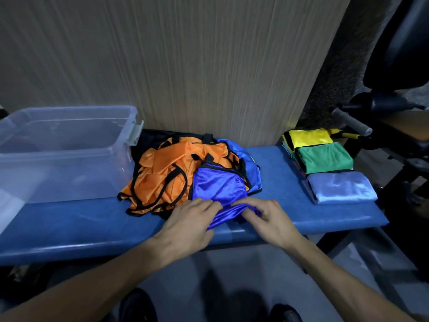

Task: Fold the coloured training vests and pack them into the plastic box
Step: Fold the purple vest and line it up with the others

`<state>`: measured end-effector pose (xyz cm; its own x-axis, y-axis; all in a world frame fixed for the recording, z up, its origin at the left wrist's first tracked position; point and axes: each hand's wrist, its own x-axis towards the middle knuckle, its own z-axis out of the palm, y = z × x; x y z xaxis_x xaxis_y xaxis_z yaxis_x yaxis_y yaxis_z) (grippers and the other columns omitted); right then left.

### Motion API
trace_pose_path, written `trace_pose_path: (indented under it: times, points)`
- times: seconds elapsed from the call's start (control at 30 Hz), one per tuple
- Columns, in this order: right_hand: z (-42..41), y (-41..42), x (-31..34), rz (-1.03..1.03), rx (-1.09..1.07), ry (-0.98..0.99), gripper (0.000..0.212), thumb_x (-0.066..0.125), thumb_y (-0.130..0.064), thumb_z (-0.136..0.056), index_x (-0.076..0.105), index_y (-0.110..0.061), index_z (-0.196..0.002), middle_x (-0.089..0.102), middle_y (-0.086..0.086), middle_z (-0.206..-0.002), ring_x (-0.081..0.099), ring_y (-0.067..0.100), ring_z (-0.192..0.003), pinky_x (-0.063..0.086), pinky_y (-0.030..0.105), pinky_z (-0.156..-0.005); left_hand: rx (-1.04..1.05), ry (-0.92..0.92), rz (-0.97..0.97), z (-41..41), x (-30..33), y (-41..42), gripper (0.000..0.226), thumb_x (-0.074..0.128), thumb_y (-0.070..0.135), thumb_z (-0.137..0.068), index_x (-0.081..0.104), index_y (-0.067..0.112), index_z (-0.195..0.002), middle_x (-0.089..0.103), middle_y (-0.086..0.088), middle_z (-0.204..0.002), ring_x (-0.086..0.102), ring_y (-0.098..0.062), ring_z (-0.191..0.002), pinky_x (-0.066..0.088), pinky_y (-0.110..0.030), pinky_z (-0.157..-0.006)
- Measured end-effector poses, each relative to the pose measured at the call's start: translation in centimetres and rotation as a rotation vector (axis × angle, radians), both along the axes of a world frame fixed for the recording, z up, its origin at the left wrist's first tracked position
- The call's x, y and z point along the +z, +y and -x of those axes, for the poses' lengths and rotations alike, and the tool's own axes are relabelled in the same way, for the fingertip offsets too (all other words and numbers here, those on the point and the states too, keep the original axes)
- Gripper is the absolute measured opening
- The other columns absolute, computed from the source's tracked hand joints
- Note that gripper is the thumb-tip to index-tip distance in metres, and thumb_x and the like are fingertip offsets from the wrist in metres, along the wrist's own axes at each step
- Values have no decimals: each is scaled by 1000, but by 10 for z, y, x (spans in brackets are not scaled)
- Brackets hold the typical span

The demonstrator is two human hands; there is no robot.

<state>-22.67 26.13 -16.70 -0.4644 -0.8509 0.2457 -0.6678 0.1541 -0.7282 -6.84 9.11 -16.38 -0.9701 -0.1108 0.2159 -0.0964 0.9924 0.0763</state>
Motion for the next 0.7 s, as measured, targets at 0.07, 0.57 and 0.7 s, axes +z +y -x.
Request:
trace_pose_path:
  times: [0.07, 0.57, 0.7]
  points:
    - [2, -3, 10, 90, -42, -95, 23, 61, -7, -95, 77, -23, -100, 75, -11, -88, 69, 4, -86, 53, 30, -82, 63, 151, -152, -6, 8, -6, 35, 62, 25, -78, 63, 25, -113, 69, 10, -93, 65, -13, -84, 52, -27, -69]
    - [24, 4, 66, 532, -57, -563, 13, 66, -21, -89, 79, -19, -91, 77, 0, -95, 69, 11, -88, 57, 25, -78, 129, 553, -1287, 41, 97, 1, 41, 54, 35, -96, 61, -5, -95, 64, -11, -83, 60, -23, -79, 44, -39, -78]
    - [32, -3, 84, 622, -91, -626, 17, 64, -23, -93, 75, -13, -101, 74, 7, -99, 68, 17, -89, 58, 30, -77, -3, 597, -1338, 57, 118, 0, 26, 52, 22, -103, 70, 4, -100, 72, -12, -98, 64, -23, -90, 49, -40, -83]
